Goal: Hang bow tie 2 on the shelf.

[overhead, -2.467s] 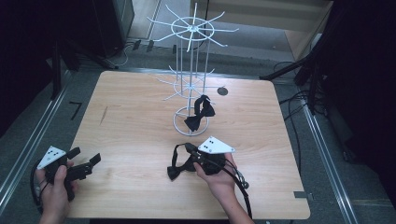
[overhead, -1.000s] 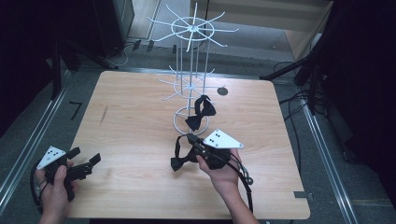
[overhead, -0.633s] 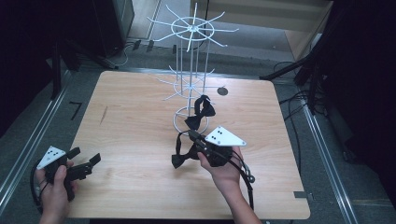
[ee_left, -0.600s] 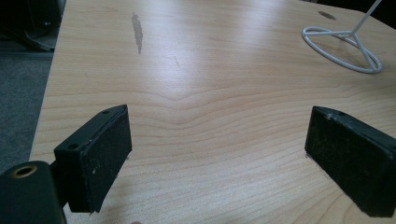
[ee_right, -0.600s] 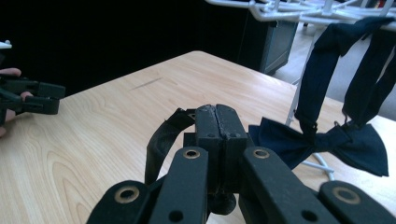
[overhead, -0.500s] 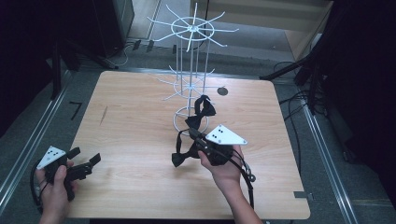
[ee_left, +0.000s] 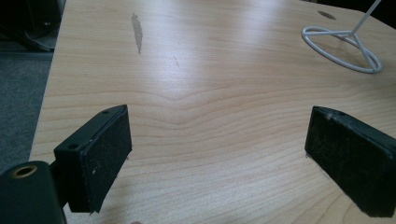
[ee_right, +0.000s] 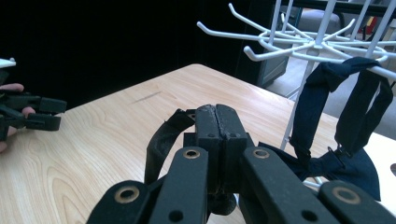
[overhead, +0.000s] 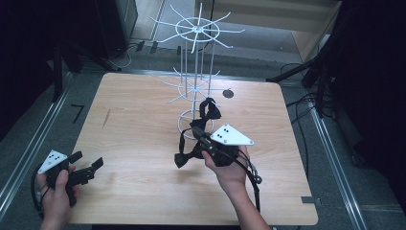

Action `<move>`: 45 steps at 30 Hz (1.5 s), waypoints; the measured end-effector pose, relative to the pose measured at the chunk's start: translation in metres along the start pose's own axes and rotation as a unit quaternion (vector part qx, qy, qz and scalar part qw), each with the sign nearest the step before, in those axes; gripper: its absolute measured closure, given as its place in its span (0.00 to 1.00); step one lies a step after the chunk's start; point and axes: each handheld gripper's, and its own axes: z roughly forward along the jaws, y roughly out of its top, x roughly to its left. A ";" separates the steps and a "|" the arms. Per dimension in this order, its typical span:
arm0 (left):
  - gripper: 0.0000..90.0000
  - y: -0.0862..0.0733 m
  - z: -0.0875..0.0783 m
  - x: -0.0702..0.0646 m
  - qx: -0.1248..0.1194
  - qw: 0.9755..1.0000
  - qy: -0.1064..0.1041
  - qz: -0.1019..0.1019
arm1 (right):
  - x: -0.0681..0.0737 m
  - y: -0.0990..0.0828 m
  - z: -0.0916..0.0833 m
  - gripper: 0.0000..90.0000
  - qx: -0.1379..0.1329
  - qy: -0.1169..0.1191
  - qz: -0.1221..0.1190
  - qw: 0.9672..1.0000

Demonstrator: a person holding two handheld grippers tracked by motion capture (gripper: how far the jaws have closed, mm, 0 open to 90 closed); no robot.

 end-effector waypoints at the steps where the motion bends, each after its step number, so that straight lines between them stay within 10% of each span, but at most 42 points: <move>1: 0.09 0.000 0.000 0.000 0.000 1.000 0.000 0.000 | 0.000 0.000 0.000 1.00 0.000 0.000 0.000 1.000; 45: 0.09 0.000 0.000 0.000 0.000 1.000 -0.001 0.002 | -0.011 0.039 0.000 1.00 -0.044 -0.017 -0.002 0.999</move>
